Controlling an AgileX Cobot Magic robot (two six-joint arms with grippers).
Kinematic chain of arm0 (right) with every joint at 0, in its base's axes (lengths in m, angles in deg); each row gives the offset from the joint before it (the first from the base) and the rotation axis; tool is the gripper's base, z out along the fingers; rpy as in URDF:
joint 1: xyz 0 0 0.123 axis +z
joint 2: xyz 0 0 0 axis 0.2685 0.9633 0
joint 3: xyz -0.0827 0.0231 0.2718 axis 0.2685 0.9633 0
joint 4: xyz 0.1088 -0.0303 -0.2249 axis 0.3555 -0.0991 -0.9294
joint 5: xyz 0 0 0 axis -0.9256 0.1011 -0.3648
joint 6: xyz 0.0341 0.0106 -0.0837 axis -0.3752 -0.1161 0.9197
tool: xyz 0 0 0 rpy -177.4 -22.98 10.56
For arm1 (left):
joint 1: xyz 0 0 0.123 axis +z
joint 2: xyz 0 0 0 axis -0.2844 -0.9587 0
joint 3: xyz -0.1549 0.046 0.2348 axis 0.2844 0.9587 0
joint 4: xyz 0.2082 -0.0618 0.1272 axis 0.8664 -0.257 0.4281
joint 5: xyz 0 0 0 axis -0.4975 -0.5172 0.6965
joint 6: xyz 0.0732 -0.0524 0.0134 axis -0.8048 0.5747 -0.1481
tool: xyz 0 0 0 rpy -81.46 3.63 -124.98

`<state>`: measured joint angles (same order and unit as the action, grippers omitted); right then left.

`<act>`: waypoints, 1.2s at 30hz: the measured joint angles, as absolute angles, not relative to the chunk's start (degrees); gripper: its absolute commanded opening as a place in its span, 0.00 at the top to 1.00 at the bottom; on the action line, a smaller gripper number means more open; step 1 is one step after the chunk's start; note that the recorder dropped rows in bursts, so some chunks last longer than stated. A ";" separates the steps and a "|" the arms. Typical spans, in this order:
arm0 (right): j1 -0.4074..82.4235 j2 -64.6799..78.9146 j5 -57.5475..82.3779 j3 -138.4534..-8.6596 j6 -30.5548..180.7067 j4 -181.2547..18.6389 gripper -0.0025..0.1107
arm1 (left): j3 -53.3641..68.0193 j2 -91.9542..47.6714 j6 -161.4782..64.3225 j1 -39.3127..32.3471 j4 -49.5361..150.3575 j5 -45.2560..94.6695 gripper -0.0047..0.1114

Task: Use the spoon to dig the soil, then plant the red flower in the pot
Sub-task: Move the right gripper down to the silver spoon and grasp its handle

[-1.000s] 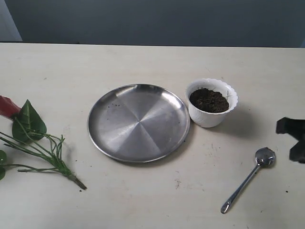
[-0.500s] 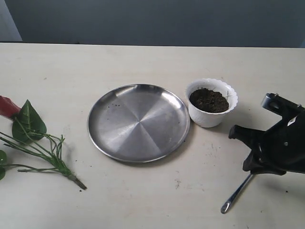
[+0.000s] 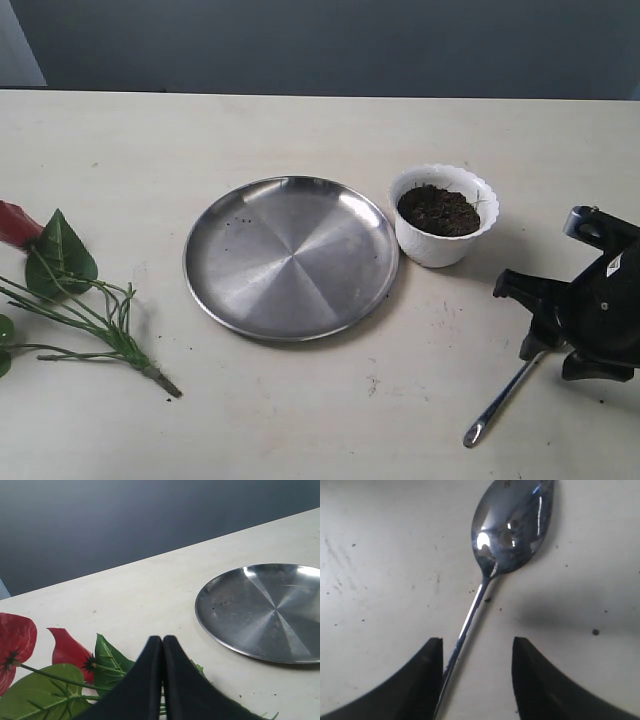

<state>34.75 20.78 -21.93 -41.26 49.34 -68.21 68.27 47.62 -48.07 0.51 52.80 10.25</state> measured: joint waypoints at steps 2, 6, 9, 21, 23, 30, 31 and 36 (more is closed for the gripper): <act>34.75 20.78 -21.94 -41.26 48.47 -68.54 0.60 | 68.27 47.62 -48.07 0.51 52.80 10.25 0.96; 34.75 20.78 -21.73 -41.26 47.68 -66.63 0.60 | 68.27 47.62 -48.07 0.51 52.80 10.25 0.96; 34.75 20.78 -21.73 -41.26 47.68 -66.20 0.61 | 68.27 47.62 -48.07 0.51 52.80 10.25 0.96; 34.75 26.97 -21.51 -41.30 47.68 -64.28 0.63 | 68.27 47.62 -48.07 0.51 52.80 10.25 0.96; 34.75 28.08 -20.88 -41.30 47.68 -64.28 0.63 | 68.27 47.62 -48.07 0.51 52.80 10.25 0.96; 34.75 29.90 -20.46 -41.63 48.19 -63.79 0.64 | 68.27 47.62 -48.07 0.51 52.80 10.25 0.96; 34.75 29.90 -20.46 -41.63 48.31 -63.79 0.68 | 68.27 47.62 -48.07 0.51 52.80 10.25 0.96; 35.11 30.24 -18.86 -41.84 49.46 -61.69 0.98 | 68.27 47.62 -48.07 0.51 52.80 10.25 0.96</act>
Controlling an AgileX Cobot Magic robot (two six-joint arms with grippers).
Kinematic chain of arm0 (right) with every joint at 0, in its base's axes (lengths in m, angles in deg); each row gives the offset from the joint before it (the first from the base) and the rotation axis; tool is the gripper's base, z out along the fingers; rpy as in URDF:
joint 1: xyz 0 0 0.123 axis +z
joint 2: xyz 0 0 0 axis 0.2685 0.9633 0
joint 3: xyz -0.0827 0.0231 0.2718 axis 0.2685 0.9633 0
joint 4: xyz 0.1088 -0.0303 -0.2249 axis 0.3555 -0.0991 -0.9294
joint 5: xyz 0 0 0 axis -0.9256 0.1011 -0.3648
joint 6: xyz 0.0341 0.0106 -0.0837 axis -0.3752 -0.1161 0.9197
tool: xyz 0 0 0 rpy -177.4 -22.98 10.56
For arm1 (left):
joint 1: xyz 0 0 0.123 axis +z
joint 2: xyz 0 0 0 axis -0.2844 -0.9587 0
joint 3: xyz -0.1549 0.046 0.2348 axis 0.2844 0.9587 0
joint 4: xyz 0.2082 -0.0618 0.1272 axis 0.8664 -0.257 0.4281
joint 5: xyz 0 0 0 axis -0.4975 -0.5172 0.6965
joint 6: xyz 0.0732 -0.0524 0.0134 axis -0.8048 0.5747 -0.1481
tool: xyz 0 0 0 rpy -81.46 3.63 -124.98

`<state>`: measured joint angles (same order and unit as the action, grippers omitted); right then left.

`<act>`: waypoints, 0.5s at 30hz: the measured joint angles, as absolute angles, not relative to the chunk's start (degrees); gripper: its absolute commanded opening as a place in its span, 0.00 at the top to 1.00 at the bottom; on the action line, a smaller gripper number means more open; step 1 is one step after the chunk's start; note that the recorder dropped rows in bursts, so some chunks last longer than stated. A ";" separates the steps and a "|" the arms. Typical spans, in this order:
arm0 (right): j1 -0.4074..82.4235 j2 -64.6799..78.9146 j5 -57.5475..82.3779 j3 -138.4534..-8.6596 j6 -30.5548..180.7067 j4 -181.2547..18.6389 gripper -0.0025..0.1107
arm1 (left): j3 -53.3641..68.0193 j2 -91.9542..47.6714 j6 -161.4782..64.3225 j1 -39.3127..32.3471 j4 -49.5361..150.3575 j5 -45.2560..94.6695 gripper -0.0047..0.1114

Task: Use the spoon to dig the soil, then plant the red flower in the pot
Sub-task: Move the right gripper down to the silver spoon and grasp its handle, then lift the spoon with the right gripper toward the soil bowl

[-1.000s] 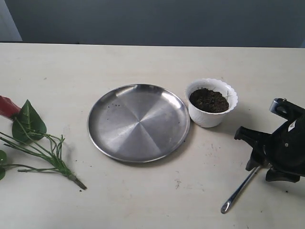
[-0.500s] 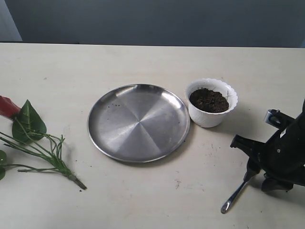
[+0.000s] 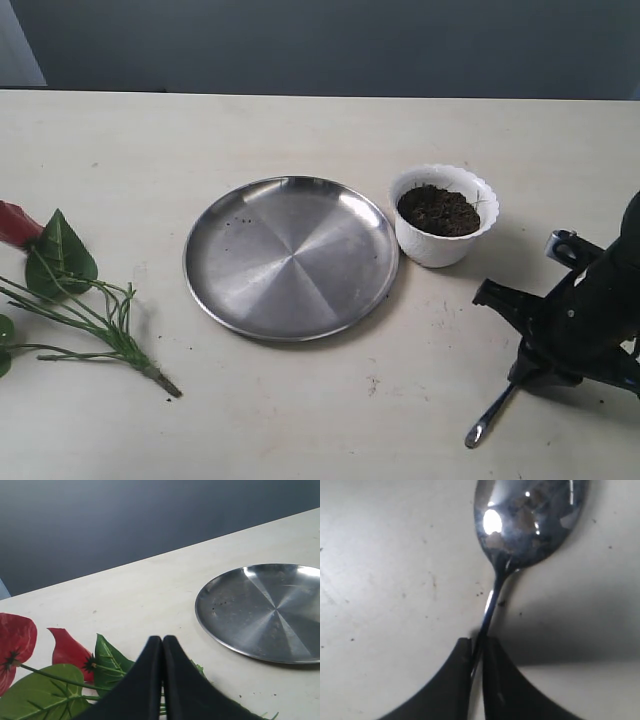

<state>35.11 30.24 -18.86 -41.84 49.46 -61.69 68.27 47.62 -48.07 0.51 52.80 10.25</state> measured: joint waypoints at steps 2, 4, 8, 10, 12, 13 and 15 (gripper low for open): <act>35.11 30.24 -18.57 -41.84 51.63 -61.34 0.98 | 68.27 47.62 -48.07 0.51 52.80 10.25 0.96; 35.11 30.12 -18.41 -41.96 55.74 -61.21 0.98 | 68.27 47.62 -48.07 0.51 52.80 10.25 0.96; 35.11 28.01 -19.69 -41.58 60.96 -63.03 0.98 | 68.27 47.62 -48.07 0.51 52.80 10.25 0.96; 35.11 24.78 -20.85 -41.44 63.93 -63.61 0.98 | 68.27 47.62 -48.07 0.51 52.80 10.25 0.96; 35.11 20.77 -21.77 -41.35 64.93 -65.38 0.98 | 68.27 47.62 -48.07 0.51 52.80 10.25 0.96; 35.11 19.21 -22.36 -41.35 65.18 -66.25 0.98 | 68.27 47.62 -48.07 0.51 52.80 10.25 0.96; 35.11 17.31 -23.31 -41.35 65.31 -67.96 0.98 | 68.27 47.62 -48.07 0.51 52.80 10.25 0.96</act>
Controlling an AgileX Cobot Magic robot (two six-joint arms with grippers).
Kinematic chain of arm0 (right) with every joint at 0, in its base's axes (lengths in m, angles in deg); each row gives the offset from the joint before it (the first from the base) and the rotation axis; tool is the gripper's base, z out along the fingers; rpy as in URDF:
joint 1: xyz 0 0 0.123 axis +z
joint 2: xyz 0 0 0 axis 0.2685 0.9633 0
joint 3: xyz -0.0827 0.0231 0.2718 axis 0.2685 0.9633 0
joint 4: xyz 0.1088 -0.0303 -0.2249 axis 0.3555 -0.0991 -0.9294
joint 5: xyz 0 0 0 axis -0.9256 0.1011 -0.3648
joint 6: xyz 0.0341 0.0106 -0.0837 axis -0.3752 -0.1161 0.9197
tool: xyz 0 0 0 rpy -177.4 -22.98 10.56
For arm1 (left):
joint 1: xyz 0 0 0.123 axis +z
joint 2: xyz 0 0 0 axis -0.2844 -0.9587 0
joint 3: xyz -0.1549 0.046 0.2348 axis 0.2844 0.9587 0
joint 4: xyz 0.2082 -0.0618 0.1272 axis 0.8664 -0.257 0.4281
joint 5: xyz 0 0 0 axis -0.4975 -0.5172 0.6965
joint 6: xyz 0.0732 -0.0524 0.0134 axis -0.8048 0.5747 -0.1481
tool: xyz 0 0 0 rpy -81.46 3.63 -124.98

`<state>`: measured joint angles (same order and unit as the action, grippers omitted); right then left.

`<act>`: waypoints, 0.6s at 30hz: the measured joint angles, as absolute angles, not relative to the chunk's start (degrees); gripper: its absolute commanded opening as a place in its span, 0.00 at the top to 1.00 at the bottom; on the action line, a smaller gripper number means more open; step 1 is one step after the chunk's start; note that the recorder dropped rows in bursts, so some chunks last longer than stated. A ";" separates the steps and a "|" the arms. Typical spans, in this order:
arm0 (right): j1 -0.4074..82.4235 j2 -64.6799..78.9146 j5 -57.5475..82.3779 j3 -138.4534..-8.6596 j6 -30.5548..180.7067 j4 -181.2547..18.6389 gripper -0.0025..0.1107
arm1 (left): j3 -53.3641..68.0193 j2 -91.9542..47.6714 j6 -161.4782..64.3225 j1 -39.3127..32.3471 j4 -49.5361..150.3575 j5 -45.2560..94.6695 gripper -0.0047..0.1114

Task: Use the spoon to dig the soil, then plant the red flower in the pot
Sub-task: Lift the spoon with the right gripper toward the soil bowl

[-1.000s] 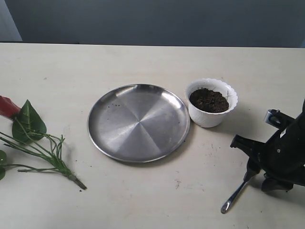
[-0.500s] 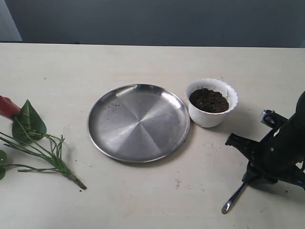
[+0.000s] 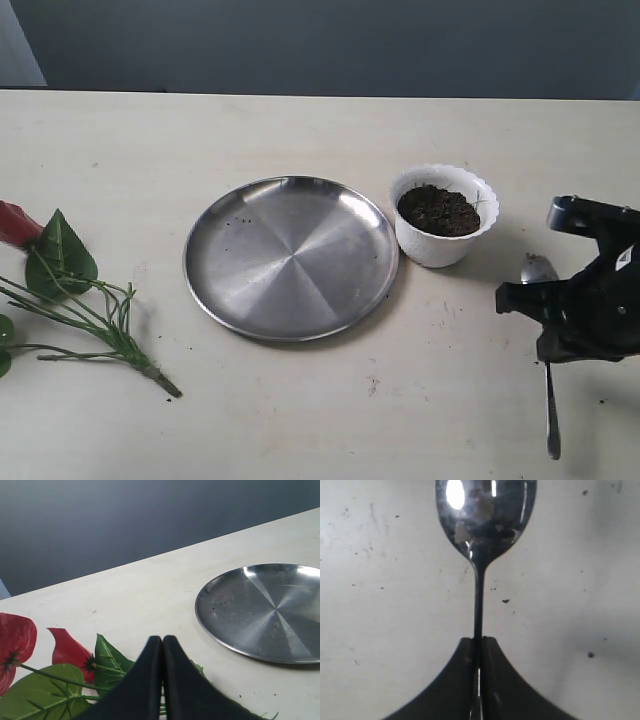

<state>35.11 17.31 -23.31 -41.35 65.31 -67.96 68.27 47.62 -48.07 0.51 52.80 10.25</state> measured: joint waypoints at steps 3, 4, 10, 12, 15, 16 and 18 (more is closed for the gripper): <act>35.11 13.95 -25.28 -41.81 65.52 -71.21 0.98 | 68.27 47.62 -48.07 0.51 52.80 10.25 0.96; 35.11 12.77 -25.91 -42.30 65.76 -72.55 0.98 | 68.27 47.62 -48.07 0.51 52.80 10.25 0.96; 35.11 7.31 -30.26 -49.06 75.49 -78.26 0.98 | 68.27 47.62 -48.07 0.51 52.80 10.25 0.96; 35.11 6.85 -31.93 -52.70 80.69 -79.90 0.98 | 68.27 47.62 -48.07 0.51 52.80 10.25 0.96; 35.11 6.66 -32.66 -56.65 89.29 -82.35 0.98 | 68.27 47.62 -48.07 0.51 52.80 10.25 0.96; 35.11 6.66 -32.75 -57.62 93.18 -82.88 0.98 | 68.27 47.62 -48.07 0.51 52.80 10.25 0.96; 35.71 6.66 -32.75 -58.75 99.71 -84.45 0.98 | 68.27 47.62 -48.07 0.51 52.80 10.25 0.96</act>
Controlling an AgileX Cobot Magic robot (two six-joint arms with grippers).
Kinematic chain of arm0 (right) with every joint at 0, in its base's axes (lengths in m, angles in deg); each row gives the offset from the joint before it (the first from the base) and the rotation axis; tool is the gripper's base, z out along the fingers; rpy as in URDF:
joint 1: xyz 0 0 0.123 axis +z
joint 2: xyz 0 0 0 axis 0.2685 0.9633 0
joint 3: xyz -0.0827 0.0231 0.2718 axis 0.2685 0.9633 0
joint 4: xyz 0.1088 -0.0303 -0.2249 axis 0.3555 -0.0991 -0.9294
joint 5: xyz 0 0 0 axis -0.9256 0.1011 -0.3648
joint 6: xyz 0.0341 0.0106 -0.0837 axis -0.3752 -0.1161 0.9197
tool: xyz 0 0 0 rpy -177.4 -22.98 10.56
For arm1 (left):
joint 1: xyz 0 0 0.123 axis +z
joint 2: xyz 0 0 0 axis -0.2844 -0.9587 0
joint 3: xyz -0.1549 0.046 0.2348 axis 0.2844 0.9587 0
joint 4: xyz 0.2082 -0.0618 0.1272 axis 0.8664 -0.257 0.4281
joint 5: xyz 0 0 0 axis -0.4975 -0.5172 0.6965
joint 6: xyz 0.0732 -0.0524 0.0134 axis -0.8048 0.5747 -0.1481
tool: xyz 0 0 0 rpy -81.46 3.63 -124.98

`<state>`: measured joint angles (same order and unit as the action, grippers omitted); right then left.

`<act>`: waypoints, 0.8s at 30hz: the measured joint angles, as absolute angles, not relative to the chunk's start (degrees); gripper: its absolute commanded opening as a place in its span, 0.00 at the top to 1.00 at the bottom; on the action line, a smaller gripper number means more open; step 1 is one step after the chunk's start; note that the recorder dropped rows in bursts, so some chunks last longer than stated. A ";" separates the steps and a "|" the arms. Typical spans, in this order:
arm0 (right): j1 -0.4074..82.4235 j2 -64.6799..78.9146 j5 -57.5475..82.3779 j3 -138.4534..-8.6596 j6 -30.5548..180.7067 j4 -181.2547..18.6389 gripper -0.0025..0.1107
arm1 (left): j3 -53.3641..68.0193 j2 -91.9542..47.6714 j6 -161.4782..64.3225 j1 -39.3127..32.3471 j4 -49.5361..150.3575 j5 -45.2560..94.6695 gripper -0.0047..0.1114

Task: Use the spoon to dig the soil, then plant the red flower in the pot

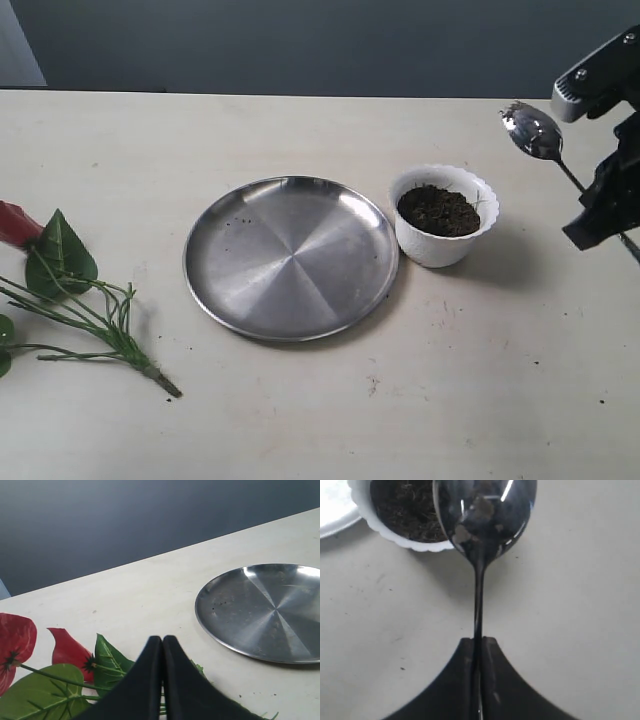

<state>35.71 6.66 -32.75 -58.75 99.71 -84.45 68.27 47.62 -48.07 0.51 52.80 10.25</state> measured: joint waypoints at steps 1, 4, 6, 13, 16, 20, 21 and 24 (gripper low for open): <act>36.41 7.00 -32.75 -59.20 102.29 -86.45 0.98 | 68.27 47.62 -48.07 0.51 52.80 10.25 0.96; 39.99 8.75 -33.36 -59.44 105.75 -97.15 0.98 | 68.27 47.62 -48.07 0.51 52.80 10.25 0.96; 42.70 10.74 -35.05 -59.44 105.98 -105.26 0.98 | 68.27 47.62 -48.07 0.51 52.80 10.25 0.96; 53.62 18.83 -36.94 -59.44 97.86 -133.31 0.98 | 68.27 47.62 -48.07 0.51 52.80 10.25 0.96; 57.35 22.37 -36.78 -59.44 97.12 -137.98 0.98 | 68.27 47.62 -48.07 0.51 52.80 10.25 0.96; 60.56 28.29 -37.82 -59.44 96.00 -143.53 0.98 | 68.27 47.62 -48.07 0.51 52.80 10.25 0.96; 61.07 29.38 -38.23 -59.44 94.92 -145.50 0.98 | 68.27 47.62 -48.07 0.51 52.80 10.25 0.96; 62.01 32.26 -38.89 -59.56 90.13 -151.16 0.98 | 68.27 47.62 -48.07 0.51 52.80 10.25 0.96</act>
